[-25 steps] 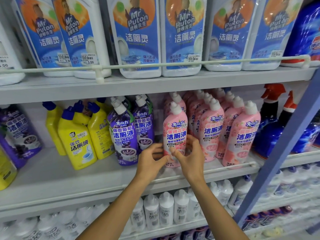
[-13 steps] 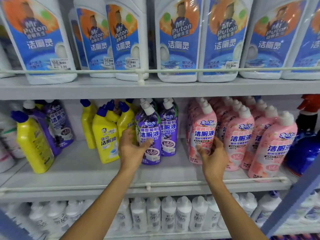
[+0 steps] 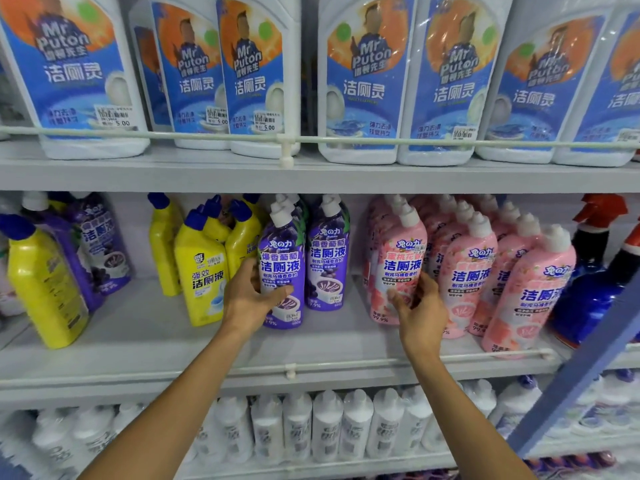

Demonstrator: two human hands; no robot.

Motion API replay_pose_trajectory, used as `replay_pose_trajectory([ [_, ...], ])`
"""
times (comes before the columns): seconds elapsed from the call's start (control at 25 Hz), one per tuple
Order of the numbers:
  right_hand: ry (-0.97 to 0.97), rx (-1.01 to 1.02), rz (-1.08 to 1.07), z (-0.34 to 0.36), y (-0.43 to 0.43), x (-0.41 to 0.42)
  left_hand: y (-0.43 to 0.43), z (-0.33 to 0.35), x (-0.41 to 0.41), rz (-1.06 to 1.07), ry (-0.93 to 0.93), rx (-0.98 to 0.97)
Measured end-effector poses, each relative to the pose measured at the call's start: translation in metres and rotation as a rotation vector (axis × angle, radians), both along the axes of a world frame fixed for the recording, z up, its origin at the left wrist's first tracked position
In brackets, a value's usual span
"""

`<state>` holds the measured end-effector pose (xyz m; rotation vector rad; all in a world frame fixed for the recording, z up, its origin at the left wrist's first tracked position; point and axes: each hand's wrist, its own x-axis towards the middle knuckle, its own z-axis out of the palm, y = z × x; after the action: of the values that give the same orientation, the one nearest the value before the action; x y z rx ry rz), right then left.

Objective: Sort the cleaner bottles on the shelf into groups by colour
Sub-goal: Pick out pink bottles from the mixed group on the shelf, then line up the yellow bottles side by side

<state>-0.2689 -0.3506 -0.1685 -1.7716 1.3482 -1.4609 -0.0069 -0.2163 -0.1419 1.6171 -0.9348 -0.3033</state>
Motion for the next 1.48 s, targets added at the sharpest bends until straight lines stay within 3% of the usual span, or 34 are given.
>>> replay_pose_trajectory([
  [0.68,-0.09,0.089,0.018,0.007,0.011,0.002,-0.002,-0.014,0.009,-0.119,-0.014,-0.066],
  [1.24,-0.002,0.033,0.123,-0.002,0.027,-0.018,0.013,-0.016,0.012,-0.104,0.03,-0.041],
  [1.48,-0.01,0.031,0.42,0.001,0.069,0.016,0.056,-0.017,0.014,-0.097,0.069,-0.042],
])
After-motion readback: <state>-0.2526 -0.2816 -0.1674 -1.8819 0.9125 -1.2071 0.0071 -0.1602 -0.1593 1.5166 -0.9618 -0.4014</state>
